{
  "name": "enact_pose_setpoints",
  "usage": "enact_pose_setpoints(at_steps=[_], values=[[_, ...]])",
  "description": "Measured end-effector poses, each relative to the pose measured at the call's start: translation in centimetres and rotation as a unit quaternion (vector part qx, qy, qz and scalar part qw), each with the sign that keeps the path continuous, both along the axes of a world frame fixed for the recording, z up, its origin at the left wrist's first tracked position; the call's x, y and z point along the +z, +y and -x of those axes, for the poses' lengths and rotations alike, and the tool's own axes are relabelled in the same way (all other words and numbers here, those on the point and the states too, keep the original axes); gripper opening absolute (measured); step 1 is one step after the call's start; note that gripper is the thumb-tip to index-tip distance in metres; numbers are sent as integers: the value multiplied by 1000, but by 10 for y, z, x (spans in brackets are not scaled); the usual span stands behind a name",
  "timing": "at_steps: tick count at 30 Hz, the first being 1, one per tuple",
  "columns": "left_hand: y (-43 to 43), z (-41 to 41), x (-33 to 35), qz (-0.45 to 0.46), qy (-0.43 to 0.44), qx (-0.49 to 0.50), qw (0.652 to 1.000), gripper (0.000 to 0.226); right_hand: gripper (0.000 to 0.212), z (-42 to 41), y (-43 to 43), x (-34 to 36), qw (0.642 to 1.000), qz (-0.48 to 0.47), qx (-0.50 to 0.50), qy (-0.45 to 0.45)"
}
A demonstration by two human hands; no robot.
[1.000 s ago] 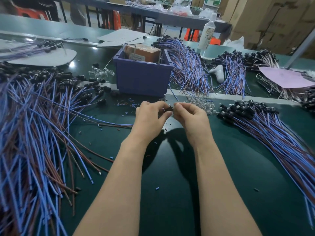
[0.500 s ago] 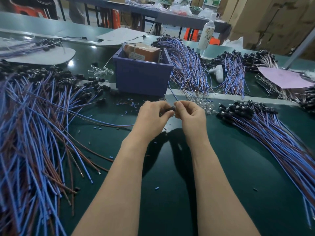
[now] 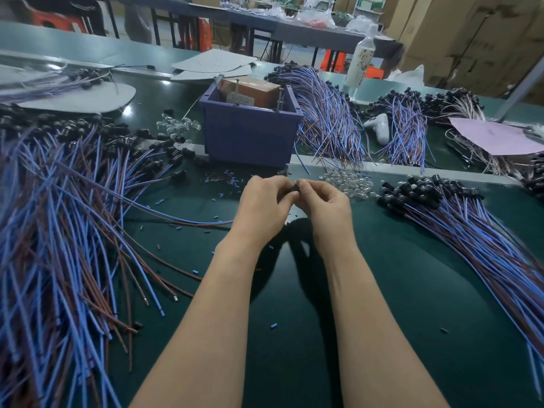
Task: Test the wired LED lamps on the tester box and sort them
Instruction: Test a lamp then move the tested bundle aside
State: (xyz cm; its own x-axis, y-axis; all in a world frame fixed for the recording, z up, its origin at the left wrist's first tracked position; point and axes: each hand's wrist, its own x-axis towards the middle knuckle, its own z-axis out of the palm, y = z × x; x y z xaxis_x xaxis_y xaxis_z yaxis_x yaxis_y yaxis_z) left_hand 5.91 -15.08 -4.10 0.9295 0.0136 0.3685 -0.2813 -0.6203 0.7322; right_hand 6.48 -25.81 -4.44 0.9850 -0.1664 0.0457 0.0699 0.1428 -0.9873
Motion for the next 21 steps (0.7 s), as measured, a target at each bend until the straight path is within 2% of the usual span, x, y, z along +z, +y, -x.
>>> enact_pose_setpoints(at_steps=[3, 7, 9, 11, 12, 14, 15, 17, 19, 21], values=[[1, 0, 0, -3, 4, -5, 1000, 17, 9, -1, -2, 0, 999, -30, 12, 21], [-1, 1, 1, 2, -7, 29, 1000, 18, 9, 0, 0, 1, 999, -16, 40, 13], [-6, 1, 3, -35, -6, 49, 998, 20, 14, 0, 1, 4, 999, -18, 41, 0], [-12, 2, 6, -94, -7, 67, 993, 30, 15, -1, -2, 7, 1000, -10, -2, -12], [-14, 4, 9, -96, -29, 65, 993, 33, 14, -2, -6, 8, 999, -15, -41, -15], [-16, 8, 15, -15, -94, 21, 995, 20, 12, -4, -16, 13, 989, -91, -117, -18], [-17, 10, 17, 41, -81, -29, 995, 17, 12, -5, -21, 15, 979, -150, -141, -15], [-23, 12, 23, 114, 63, -115, 985, 39, 13, -4, -28, 19, 957, -234, -169, 0], [-29, 9, 24, 216, 225, -118, 943, 55, 14, -4, -33, 22, 951, -245, -186, 19], [-28, 4, 25, 421, 274, -56, 863, 48, 18, -3, -35, 24, 954, -212, -209, 23]])
